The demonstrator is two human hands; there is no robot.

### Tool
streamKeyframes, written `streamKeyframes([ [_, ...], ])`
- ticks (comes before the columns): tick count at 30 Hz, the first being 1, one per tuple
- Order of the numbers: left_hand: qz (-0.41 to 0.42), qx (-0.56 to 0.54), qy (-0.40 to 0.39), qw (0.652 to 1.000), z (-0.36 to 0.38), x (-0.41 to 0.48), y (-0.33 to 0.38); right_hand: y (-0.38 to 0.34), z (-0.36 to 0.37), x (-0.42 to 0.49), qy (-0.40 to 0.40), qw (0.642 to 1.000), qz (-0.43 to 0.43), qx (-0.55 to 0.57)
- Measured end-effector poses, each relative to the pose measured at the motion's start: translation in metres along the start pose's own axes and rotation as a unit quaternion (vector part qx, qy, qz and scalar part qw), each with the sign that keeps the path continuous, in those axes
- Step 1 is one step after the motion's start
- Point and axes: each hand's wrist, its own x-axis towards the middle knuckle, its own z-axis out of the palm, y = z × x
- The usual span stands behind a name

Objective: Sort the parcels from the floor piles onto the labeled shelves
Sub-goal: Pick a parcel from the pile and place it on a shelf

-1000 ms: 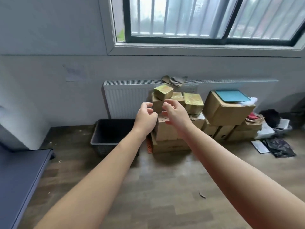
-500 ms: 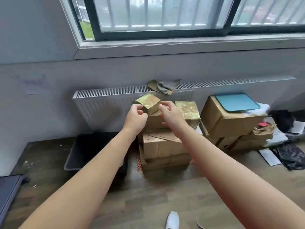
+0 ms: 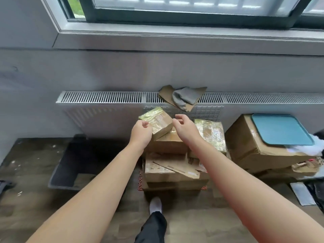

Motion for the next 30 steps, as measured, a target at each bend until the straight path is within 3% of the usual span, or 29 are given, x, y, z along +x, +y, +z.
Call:
streamKeyframes([
  [11, -0.126, 0.049, 0.014, 0.991, 0.036, 0.119, -0.027, 0.022, 0.036, 0.136, -0.056, 0.996, 0.028, -0.069],
  [21, -0.233, -0.018, 0.041, 0.972, 0.071, 0.158, -0.051, 0.073, 0.051, 0.202, -0.119, 0.981, 0.055, -0.14],
  [27, -0.221, -0.101, 0.089, 0.966, 0.08, 0.147, -0.028, 0.053, 0.021, 0.214, -0.072, 0.997, 0.038, -0.014],
  [30, -0.215, -0.143, 0.101, 0.961, 0.077, 0.144, -0.014, 0.03, 0.005, 0.219, -0.114, 0.991, 0.029, 0.071],
])
